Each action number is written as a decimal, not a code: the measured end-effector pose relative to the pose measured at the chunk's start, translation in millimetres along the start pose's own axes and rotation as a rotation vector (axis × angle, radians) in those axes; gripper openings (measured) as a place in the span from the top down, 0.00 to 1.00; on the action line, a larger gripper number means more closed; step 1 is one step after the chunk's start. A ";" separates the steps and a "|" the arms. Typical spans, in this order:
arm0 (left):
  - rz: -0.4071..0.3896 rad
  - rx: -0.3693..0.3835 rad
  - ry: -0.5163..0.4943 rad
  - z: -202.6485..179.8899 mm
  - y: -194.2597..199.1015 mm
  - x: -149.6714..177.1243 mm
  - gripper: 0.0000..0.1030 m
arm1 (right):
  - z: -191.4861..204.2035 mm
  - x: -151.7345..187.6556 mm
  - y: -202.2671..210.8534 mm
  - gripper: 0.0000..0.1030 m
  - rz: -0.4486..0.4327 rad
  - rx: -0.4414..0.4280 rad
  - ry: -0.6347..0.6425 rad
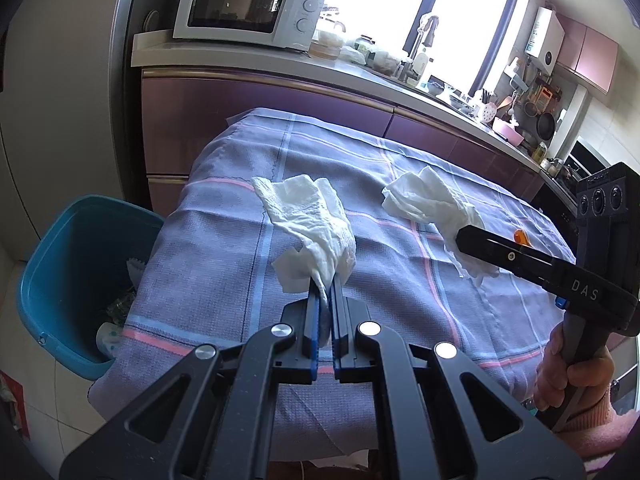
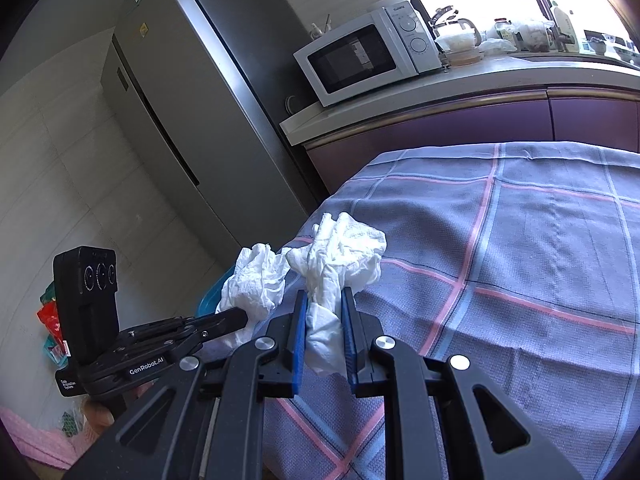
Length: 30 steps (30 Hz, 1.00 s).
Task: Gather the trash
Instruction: 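Carry the white tissues in both grippers toward the teal bin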
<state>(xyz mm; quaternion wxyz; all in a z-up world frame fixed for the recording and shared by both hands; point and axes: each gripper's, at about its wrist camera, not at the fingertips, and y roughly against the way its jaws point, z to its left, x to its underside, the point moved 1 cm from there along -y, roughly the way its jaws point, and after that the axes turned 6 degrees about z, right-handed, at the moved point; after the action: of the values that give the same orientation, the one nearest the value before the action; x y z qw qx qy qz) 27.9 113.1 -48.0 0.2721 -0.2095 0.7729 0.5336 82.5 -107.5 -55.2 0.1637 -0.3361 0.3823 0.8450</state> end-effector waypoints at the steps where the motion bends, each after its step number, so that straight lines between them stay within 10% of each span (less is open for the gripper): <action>1: -0.001 0.000 0.002 1.0 1.1 0.2 0.95 | 0.9 0.2 -0.7 0.85 0.001 -0.001 0.002; 30: -0.023 -0.028 0.049 25.5 23.1 9.9 0.95 | 24.8 -1.5 -26.4 0.85 0.047 -0.047 0.043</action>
<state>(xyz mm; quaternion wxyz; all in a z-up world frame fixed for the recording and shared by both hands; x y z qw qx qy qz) 11.2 144.6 -45.1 0.2565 -0.2351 0.7692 0.5360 86.7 -71.6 -56.4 0.1277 -0.3490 0.3738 0.8498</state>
